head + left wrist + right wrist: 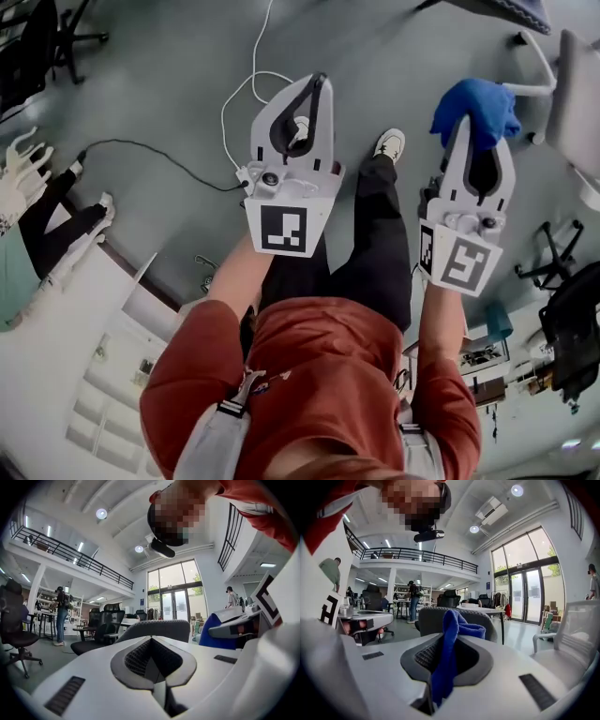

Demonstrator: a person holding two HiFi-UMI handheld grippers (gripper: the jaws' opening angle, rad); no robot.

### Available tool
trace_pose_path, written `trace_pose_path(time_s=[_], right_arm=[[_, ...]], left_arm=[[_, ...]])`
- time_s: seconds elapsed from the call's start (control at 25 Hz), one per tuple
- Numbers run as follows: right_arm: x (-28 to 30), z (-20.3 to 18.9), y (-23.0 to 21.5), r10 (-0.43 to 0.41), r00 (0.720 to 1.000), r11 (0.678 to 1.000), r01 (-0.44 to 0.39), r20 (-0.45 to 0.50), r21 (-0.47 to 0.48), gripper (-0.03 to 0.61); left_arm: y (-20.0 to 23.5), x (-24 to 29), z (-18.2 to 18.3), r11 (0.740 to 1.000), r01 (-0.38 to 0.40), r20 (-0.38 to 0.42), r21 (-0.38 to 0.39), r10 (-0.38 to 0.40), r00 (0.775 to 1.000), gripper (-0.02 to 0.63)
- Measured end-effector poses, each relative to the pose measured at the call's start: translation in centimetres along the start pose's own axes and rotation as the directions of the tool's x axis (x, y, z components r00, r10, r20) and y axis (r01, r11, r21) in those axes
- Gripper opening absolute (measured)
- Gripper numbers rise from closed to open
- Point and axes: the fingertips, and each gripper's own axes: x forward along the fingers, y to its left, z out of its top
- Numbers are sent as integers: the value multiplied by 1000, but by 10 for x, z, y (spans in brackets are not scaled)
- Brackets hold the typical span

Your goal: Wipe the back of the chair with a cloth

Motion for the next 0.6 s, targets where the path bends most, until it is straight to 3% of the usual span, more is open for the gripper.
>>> trace_pose_path(time_s=[0.16, 0.32, 0.44, 0.6], right_arm=[[18, -75, 8, 14, 1000, 1000, -13, -17, 4, 60], [30, -137, 13, 0, 999, 1000, -1, -51, -22, 60], [29, -167, 19, 15, 996, 1000, -14, -91, 2, 60], [30, -178, 17, 21, 992, 1000, -19, -121, 15, 60]], left_arm=[[-4, -2, -69, 1000, 2, 8, 16, -2, 1000, 14], [-13, -8, -131, 999, 28, -38, 15, -27, 999, 14], [-18, -20, -158, 1000, 23, -69, 21, -21, 997, 14], [-21, -22, -168, 1000, 17, -86, 10, -16, 996, 14]])
